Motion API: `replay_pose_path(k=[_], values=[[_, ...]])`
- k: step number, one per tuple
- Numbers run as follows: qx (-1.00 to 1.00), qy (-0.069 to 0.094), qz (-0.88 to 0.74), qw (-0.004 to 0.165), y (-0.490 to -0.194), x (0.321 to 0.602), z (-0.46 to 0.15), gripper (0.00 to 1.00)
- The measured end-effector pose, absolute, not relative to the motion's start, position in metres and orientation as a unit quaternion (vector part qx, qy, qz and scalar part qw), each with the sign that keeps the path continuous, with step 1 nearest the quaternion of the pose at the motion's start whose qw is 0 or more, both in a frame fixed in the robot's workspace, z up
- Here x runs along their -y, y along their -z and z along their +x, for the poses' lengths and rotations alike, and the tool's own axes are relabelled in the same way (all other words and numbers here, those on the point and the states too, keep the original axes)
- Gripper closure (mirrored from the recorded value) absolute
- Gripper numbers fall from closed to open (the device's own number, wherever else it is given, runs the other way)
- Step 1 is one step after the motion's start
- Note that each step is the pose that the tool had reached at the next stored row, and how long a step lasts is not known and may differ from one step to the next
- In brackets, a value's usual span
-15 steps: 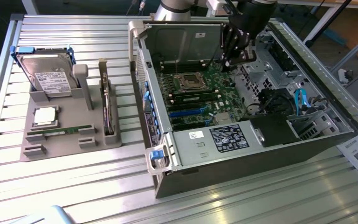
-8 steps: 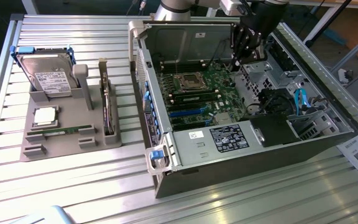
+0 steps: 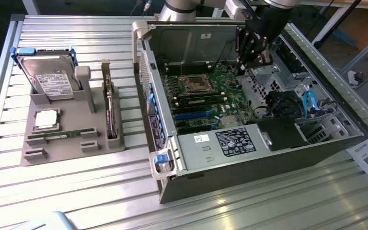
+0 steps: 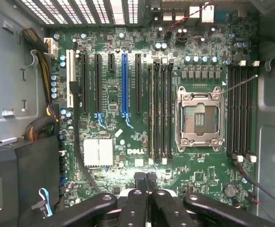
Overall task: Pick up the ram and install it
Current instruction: 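Press down the ram until it locks into place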
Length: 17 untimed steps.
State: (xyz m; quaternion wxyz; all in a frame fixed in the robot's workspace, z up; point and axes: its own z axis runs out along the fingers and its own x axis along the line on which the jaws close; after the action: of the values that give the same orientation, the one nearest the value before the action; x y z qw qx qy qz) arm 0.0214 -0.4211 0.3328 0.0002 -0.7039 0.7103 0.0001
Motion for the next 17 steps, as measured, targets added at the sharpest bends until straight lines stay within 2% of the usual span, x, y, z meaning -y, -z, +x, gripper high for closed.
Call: replay_pose_path(k=[17], values=[[-0.71, 0.001, -0.704, 0.001, -0.306, 0.421, 0.021, 0.9]])
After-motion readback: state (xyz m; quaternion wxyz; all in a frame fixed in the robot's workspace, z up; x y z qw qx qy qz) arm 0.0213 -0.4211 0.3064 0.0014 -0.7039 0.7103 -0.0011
